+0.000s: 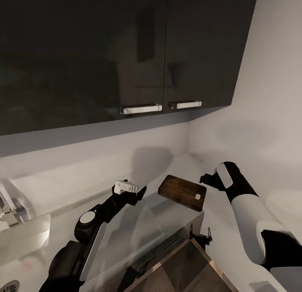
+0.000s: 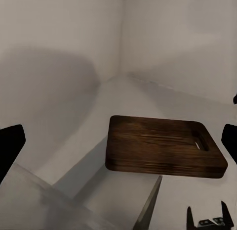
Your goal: In the kitchen, take the Vidalia onion out of the sink, dice it on the chopping board with the paring knife, put the diced onion into the bowl on the countertop, then place both the paring knife and the chopping board into the sink.
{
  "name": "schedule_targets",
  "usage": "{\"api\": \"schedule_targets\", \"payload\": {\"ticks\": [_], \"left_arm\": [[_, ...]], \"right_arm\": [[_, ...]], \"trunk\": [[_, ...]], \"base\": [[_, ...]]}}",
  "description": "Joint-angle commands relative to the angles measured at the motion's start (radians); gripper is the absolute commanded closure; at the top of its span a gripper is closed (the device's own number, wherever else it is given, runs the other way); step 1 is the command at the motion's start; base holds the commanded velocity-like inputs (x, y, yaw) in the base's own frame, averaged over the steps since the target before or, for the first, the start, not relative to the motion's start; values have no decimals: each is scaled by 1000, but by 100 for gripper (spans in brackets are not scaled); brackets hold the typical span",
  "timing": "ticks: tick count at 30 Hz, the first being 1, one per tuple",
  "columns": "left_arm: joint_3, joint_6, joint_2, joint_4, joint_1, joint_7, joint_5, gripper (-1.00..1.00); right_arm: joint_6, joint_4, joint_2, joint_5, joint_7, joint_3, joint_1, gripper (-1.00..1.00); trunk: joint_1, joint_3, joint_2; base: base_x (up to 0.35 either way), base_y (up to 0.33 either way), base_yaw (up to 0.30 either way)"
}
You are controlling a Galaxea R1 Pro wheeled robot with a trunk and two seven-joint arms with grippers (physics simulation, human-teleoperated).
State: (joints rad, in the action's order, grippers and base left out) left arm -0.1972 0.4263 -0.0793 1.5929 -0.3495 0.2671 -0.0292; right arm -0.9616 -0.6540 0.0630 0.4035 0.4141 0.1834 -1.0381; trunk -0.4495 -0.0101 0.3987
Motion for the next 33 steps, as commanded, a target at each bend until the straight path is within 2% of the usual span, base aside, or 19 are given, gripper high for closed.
{"api": "schedule_targets", "payload": {"ticks": [1, 26, 29, 31, 33], "left_arm": [[1, 7, 0, 1, 0, 3, -3, -100], [1, 6, 0, 1, 0, 3, -2, -100], [1, 6, 0, 1, -1, 3, -2, -100], [1, 6, 0, 1, 0, 3, -2, -100], [1, 6, 0, 1, 0, 3, -2, -100]], "right_arm": [[-2, -1, 1, 11, 9, 1, 0, -100], [-1, -1, 4, 11, 10, 1, 0, -100], [2, -1, 4, 11, 38, 1, 0, -100], [4, -1, 4, 11, 99, 2, 0, -100], [5, -1, 4, 12, 117, 2, 0, -100]], "trunk": [[-1, -1, 1], [-1, -35, 1], [-1, -40, 1], [-1, -43, 1], [-1, -47, 1]], "base": [[0, 0, 0], [0, 0, 0], [0, 0, 0], [0, 0, 0], [0, 0, 0]]}}
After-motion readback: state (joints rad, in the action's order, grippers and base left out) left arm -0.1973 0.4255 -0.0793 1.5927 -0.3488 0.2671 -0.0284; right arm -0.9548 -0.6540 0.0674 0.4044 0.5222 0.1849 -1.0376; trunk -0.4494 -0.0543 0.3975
